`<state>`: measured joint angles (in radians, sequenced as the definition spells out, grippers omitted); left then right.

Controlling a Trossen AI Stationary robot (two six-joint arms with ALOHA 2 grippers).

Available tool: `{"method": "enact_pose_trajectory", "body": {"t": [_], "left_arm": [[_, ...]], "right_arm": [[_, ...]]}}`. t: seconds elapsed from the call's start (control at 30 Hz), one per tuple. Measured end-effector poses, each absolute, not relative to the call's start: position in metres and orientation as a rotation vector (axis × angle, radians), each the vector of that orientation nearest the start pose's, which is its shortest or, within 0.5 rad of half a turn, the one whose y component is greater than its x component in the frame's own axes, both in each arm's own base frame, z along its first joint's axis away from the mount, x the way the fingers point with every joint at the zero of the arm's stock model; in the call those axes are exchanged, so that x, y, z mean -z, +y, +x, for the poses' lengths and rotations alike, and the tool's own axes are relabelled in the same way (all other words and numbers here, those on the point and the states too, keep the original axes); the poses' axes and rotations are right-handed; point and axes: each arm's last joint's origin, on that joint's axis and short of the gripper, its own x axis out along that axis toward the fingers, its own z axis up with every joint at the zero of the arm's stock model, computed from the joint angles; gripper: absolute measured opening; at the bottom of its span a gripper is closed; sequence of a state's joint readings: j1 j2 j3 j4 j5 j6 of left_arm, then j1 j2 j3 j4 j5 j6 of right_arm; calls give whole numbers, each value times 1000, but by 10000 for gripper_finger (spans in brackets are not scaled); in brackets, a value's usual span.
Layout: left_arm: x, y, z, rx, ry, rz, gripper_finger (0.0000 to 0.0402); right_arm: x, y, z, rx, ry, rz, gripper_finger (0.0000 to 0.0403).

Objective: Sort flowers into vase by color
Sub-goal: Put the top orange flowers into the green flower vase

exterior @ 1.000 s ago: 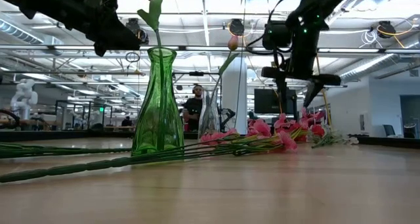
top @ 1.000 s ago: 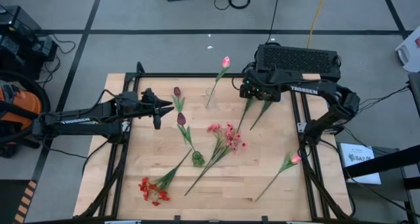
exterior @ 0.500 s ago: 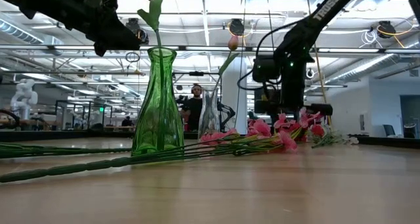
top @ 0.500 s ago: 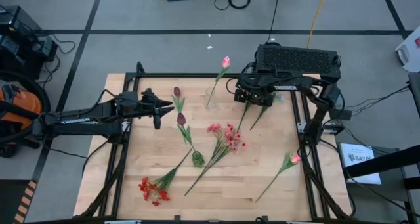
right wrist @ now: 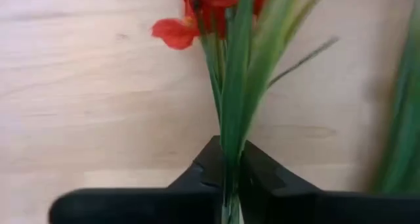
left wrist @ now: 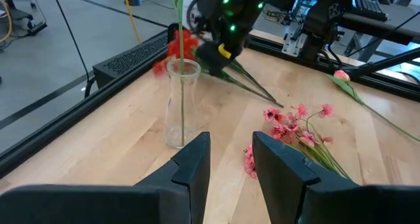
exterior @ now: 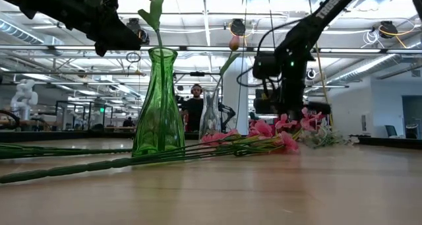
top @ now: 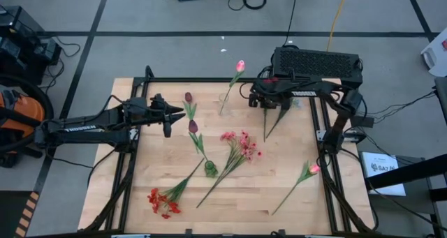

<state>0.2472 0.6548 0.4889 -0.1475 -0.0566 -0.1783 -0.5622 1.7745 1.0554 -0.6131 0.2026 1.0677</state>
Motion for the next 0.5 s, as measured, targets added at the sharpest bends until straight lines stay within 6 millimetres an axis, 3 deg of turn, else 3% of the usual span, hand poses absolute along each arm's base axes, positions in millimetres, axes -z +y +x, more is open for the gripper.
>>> {"method": "enact_pose_trajectory", "body": {"t": [0.13,0.27,0.5], "left_arm": [[-253,39,149,-328,285,-205,122],[-253,39,149,-327,287,-195,122],[-253,38,149,-320,285,-203,122]], "right_arm": [[-181,-162,262,1334,827,1026,18],[-224,-141,247,1347,714,934,7],[-299,-95,216,1188,429,849,3]]}}
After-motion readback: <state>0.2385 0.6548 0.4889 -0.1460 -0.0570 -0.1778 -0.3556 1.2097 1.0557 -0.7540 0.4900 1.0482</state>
